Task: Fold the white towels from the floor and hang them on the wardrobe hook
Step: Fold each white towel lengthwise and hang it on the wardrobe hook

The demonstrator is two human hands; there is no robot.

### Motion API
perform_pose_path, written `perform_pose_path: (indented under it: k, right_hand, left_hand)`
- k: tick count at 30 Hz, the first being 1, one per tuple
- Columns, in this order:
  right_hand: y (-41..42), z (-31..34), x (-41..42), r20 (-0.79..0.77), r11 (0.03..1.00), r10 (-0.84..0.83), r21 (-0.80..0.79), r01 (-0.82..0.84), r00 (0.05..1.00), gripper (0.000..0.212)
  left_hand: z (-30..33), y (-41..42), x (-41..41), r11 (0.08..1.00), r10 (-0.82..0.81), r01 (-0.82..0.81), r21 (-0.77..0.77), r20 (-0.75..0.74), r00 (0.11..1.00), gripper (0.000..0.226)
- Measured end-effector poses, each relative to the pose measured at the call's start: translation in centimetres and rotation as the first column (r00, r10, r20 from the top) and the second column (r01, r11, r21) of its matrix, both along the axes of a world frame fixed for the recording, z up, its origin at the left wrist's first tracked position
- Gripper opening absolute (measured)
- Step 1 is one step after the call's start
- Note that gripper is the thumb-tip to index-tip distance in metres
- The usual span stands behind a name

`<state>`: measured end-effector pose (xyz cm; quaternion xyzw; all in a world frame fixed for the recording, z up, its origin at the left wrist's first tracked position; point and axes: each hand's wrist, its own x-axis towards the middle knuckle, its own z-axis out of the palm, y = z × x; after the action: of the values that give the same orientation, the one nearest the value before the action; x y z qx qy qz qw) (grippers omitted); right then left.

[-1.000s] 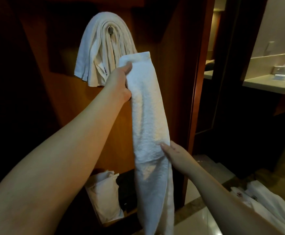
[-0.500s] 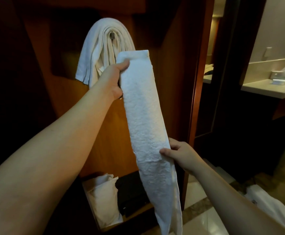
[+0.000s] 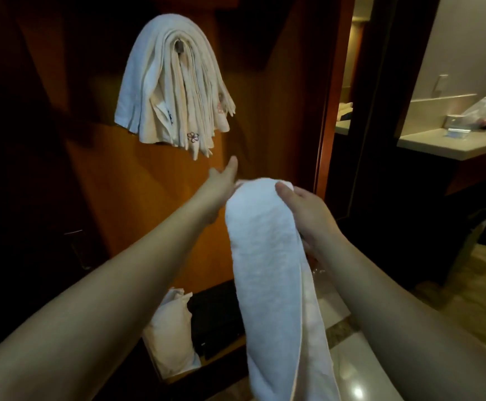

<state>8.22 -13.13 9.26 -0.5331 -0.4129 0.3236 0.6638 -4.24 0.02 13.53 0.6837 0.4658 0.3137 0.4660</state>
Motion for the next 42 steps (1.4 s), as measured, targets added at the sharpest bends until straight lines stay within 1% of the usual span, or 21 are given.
perform_pose_path:
  k: [1, 3, 5, 6, 9, 12, 14, 15, 17, 20, 23, 26, 28, 30, 32, 33, 35, 37, 38, 41, 42]
  right_hand:
    - [0.4, 0.1, 0.4, -0.047, 1.000, -0.025, -0.021, 0.024, 0.999, 0.027]
    - [1.0, -0.1, 0.8, -0.205, 0.998, -0.046, -0.052, 0.036, 0.978, 0.040]
    - [1.3, -0.7, 0.9, -0.334, 0.996, -0.076, -0.078, 0.052, 0.939, 0.049]
    - [1.4, -1.1, 0.9, -0.379, 0.994, -0.092, -0.082, 0.066, 0.921, 0.050]
    - [1.6, -1.7, 0.5, -0.474, 0.986, -0.164, -0.112, 0.126, 0.865, 0.041]
    - [1.9, -1.7, -0.5, -0.565, 0.980, -0.195, -0.139, 0.140, 0.802, 0.034]
    - [2.1, -1.4, -1.4, -0.604, 0.979, -0.200, -0.162, 0.127, 0.772, 0.031]
    - [2.2, -1.2, -1.7, -0.614, 0.977, -0.202, -0.175, 0.118, 0.763, 0.030]
    - [2.3, -0.7, -2.1, -0.630, 0.981, -0.178, -0.174, 0.086, 0.756, 0.032]
    - [2.4, -0.1, -2.4, -0.661, 0.989, -0.128, -0.140, 0.045, 0.740, 0.038]
    - [2.4, 0.2, -2.6, -0.695, 0.997, -0.080, -0.074, 0.039, 0.715, 0.040]
    - [2.5, 0.1, -2.6, -0.698, 0.997, -0.075, -0.053, 0.054, 0.712, 0.038]
    - [2.5, -0.1, -2.7, -0.685, 0.995, -0.103, -0.069, 0.077, 0.722, 0.031]
    - [2.6, -0.3, -2.9, -0.666, 0.991, -0.132, -0.083, 0.103, 0.734, 0.028]
    - [2.6, -0.4, -3.2, -0.654, 0.989, -0.149, -0.085, 0.125, 0.741, 0.035]
    - [2.6, -0.5, -3.4, -0.653, 0.988, -0.154, -0.084, 0.131, 0.741, 0.040]
    - [2.5, -0.4, -3.6, -0.655, 0.986, -0.161, -0.079, 0.145, 0.738, 0.041]
    - [2.5, -0.1, -3.6, -0.651, 0.982, -0.184, -0.084, 0.171, 0.737, 0.040]
    - [2.6, -0.2, -3.4, -0.636, 0.978, -0.204, -0.091, 0.190, 0.744, 0.038]
    - [2.5, -0.1, -2.6, -0.598, 0.964, -0.257, -0.107, 0.242, 0.759, 0.022]
    - [2.4, -0.1, -2.5, -0.600, 0.965, -0.254, -0.102, 0.241, 0.759, 0.025]
  left_hand:
    - [-1.6, -1.0, -0.3, 0.997, 0.028, -0.030, 0.076, 0.020, 0.999, 0.067]
    - [-4.6, -3.3, -1.6, 0.969, 0.039, -0.065, 0.237, 0.109, 0.993, 0.049]
    - [-7.1, -5.6, -2.9, 0.931, 0.006, -0.077, 0.357, 0.195, 0.981, 0.031]
    - [-8.0, -6.5, -3.4, 0.917, -0.020, -0.063, 0.394, 0.203, 0.979, 0.027]
    - [-10.0, -8.2, -3.6, 0.881, -0.052, -0.005, 0.472, 0.108, 0.993, 0.032]
    - [-11.1, -8.6, -2.4, 0.810, -0.021, 0.068, 0.582, -0.087, 0.996, 0.042]
    - [-11.1, -8.3, -1.3, 0.801, 0.005, 0.095, 0.592, -0.165, 0.986, 0.052]
    - [-11.0, -8.0, -0.9, 0.803, 0.015, 0.087, 0.589, -0.165, 0.986, 0.053]
    - [-10.6, -7.4, -0.3, 0.804, 0.029, 0.055, 0.592, -0.132, 0.991, 0.049]
    - [-10.4, -6.5, -0.2, 0.775, 0.037, 0.029, 0.632, -0.090, 0.995, 0.040]
    - [-10.1, -5.9, -0.5, 0.785, -0.009, 0.044, 0.618, -0.060, 0.998, 0.023]
    - [-9.6, -5.5, -1.1, 0.796, -0.013, 0.064, 0.602, -0.089, 0.996, 0.010]
    - [-9.1, -4.9, -1.1, 0.782, 0.023, 0.075, 0.618, -0.150, 0.988, 0.009]
    - [-8.6, -4.5, -0.8, 0.780, 0.088, 0.115, 0.615, -0.289, 0.953, 0.015]
    - [-8.4, -4.5, -0.4, 0.795, 0.137, 0.186, 0.577, -0.470, 0.872, 0.021]
    - [-8.5, -4.6, -0.3, 0.796, 0.156, 0.206, 0.570, -0.522, 0.838, 0.021]
    - [-8.9, -5.1, -0.4, 0.787, 0.178, 0.223, 0.576, -0.557, 0.811, 0.017]
    - [-9.2, -5.4, -1.0, 0.768, 0.183, 0.225, 0.600, -0.542, 0.820, 0.014]
    - [-9.2, -5.4, -1.4, 0.755, 0.186, 0.207, 0.623, -0.506, 0.842, 0.015]
    - [-8.9, -5.2, -2.5, 0.677, 0.189, 0.114, 0.727, -0.321, 0.928, 0.017]
    - [-9.0, -5.3, -2.7, 0.639, 0.177, 0.099, 0.763, -0.271, 0.946, 0.016]
